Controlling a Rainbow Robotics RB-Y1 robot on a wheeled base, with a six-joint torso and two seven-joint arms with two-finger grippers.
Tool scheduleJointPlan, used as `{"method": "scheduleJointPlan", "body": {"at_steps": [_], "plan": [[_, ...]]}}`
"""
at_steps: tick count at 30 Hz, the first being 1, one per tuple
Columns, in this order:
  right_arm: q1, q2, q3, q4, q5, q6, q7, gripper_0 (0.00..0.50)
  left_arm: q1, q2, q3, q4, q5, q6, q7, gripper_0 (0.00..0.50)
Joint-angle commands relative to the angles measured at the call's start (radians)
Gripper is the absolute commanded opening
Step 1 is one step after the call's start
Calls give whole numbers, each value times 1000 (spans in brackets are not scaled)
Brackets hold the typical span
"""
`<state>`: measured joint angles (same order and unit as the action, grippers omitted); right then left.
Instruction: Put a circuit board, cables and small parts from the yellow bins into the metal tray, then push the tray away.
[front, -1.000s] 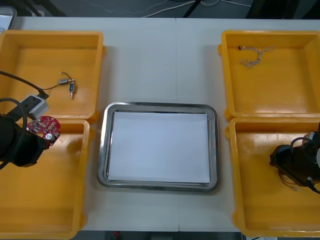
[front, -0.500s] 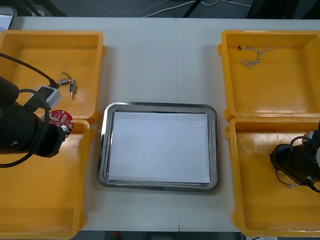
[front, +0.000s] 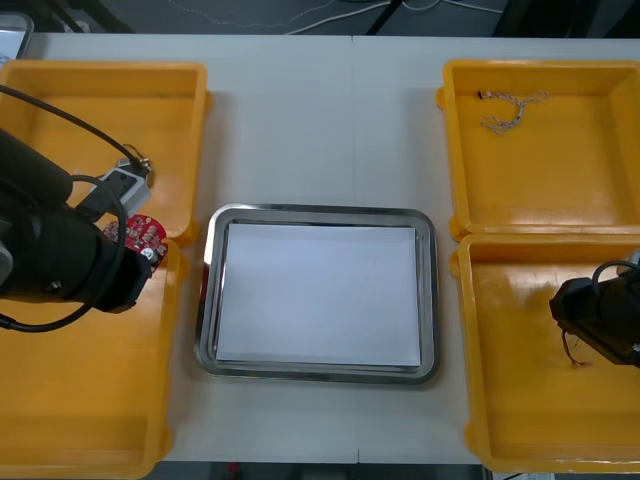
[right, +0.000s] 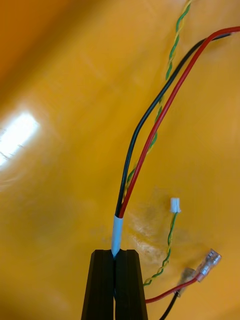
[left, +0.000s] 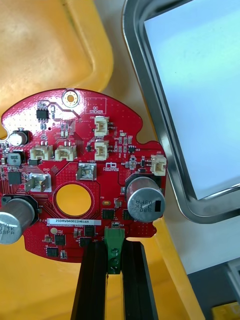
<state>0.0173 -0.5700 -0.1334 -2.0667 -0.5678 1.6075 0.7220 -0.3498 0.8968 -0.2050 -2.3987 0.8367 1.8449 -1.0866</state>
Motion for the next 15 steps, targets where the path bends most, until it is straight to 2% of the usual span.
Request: {"method": "scheduleJointPlan", "body": {"at_steps": [1,7,10,15], "plan": [[-23,-28,-45,-89,29,38,68,0,-106,37,-105,-25,-42,20,175,0],[-23,-45,-43,-176,66,107,102,0,-143,11,-159,-25,-50,22,235,0],[-23,-54,-49,-213,63,141,134,0,-150,-12,-188,-22,-83,33,241,0],[-23,-56,-101,-263,54,213,269,0,-186,-53,-264,10,-146,45,257,0]]}}
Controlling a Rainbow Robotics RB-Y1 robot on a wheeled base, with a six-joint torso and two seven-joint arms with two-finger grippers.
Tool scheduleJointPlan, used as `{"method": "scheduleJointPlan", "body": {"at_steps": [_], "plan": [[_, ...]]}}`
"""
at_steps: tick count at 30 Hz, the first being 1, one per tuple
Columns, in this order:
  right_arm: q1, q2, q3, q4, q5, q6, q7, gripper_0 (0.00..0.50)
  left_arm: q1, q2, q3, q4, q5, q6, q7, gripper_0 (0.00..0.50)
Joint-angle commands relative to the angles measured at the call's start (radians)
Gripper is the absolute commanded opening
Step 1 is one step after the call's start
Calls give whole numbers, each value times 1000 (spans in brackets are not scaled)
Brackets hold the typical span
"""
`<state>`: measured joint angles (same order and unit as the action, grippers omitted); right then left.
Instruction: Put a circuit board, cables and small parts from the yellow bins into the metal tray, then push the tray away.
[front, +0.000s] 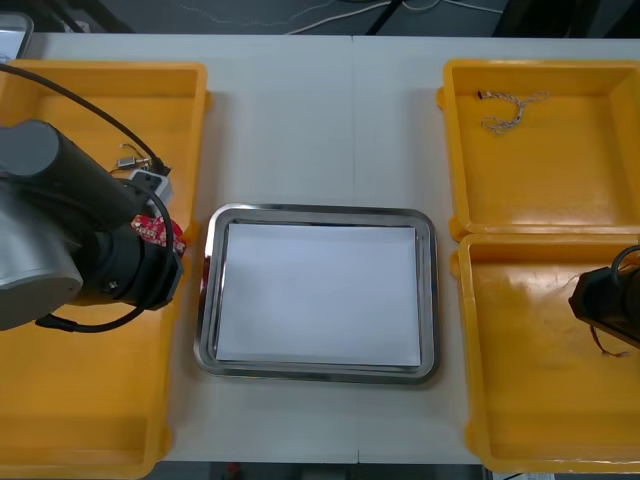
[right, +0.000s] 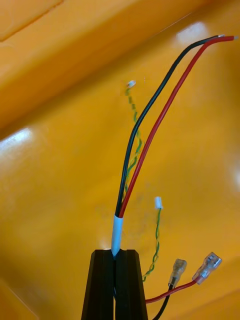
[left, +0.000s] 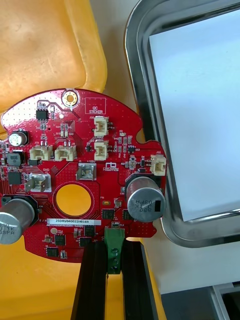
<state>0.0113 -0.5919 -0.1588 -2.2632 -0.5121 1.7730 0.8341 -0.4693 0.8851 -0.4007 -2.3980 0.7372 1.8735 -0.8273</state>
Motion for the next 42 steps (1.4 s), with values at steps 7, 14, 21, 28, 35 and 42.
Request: {"method": "scheduleJointPlan", "body": {"at_steps": [7,14,21,28,35,42], "plan": [[-27,-37,-130,-124,-22,135,323,0,-112,-107,-95,71,-59,32,5,0],[-56,-54,-169,-182,-97,147,453,0,-123,-172,-119,105,-90,42,-3,0],[-73,-77,-200,-182,-201,147,554,0,-124,-204,-158,114,-105,41,-16,0],[-73,-112,-199,-183,-304,147,662,0,-123,-227,-221,120,-139,33,-24,0],[-73,-121,-179,-193,-356,147,715,0,-120,-253,-285,126,-190,22,-24,0],[-70,-137,-131,-234,-358,147,715,0,-68,-258,-331,140,-257,-60,-39,0]]}}
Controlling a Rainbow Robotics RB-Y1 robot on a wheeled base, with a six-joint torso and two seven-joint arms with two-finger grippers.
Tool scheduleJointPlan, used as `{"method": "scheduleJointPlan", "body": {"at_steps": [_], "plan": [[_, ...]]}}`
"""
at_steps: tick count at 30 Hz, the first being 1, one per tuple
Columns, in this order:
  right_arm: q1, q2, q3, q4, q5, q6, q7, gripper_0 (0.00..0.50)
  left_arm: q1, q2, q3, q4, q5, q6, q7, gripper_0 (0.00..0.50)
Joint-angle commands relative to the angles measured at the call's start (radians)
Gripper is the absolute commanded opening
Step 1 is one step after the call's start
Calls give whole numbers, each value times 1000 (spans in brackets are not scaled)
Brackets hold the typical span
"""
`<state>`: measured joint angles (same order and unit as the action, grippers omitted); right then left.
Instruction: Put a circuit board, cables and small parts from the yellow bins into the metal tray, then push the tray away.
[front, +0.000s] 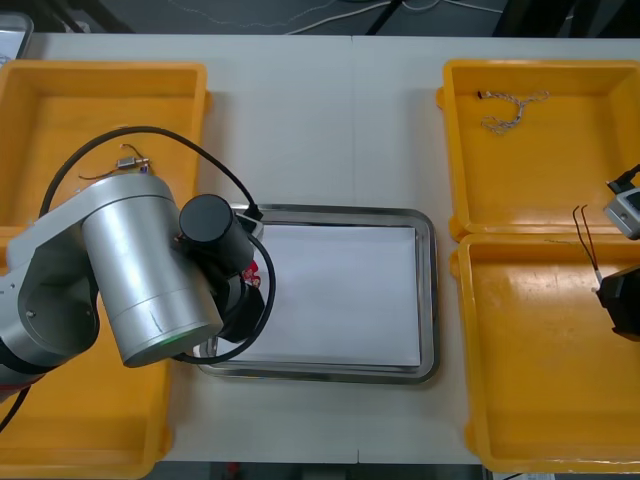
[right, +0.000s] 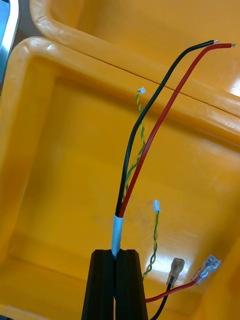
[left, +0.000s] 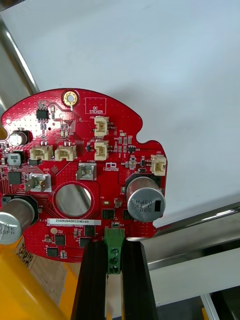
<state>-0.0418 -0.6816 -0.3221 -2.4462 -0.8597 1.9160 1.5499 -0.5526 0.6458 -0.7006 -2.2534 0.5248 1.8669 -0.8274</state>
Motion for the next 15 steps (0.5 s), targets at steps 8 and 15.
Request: {"method": "scheduleJointPlan", "body": {"at_steps": [8,15], "plan": [[-23,-85,115,-99,-15,4,2,0,34,-52,-76,32,-111,-67,-71,0],[-23,-91,130,-116,-50,4,4,0,51,-72,-89,44,-111,-106,-76,0]]}}
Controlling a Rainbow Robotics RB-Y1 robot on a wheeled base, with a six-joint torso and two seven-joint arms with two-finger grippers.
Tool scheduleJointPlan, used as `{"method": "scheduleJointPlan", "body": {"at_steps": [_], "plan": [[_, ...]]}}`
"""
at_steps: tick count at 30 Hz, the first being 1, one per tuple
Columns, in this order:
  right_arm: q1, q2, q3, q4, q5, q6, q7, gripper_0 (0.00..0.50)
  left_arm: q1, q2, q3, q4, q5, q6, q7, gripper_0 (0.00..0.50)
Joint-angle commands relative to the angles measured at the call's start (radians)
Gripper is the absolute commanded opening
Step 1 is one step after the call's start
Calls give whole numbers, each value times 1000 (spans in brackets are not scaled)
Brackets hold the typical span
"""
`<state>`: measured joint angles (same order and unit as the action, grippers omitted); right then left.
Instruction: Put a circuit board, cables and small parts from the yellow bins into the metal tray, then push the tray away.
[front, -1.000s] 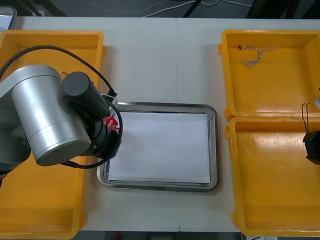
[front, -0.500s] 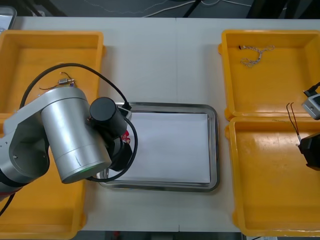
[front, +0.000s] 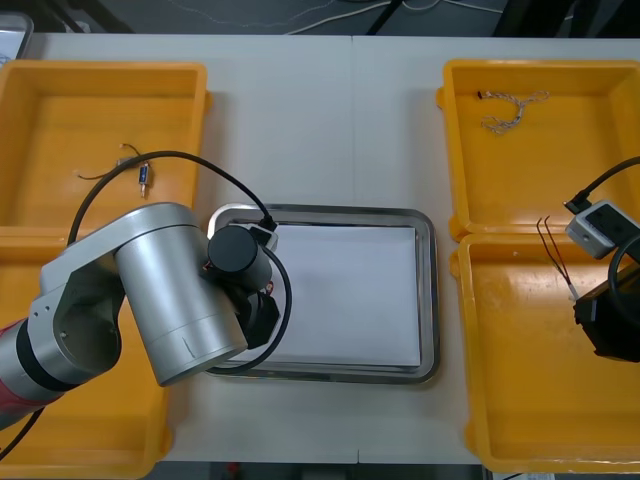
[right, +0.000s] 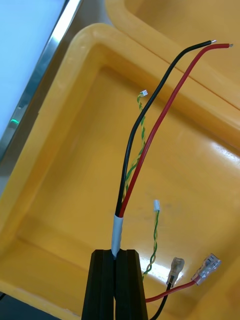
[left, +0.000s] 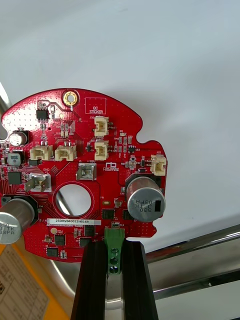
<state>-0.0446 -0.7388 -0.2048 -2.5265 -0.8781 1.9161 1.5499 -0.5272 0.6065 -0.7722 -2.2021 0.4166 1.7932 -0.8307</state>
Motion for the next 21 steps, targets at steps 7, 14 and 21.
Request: {"method": "scheduleJointPlan", "body": {"at_steps": [7,14,21], "plan": [[-20,-34,30,-51,-47,4,-1,0,46,-44,-44,-4,-13,-40,-91,0],[-20,-34,36,-52,-51,4,4,0,73,-33,-79,18,-36,-75,-105,0],[-20,-34,36,-55,-55,4,-2,0,79,-47,-113,61,-68,-110,-110,0]]}}
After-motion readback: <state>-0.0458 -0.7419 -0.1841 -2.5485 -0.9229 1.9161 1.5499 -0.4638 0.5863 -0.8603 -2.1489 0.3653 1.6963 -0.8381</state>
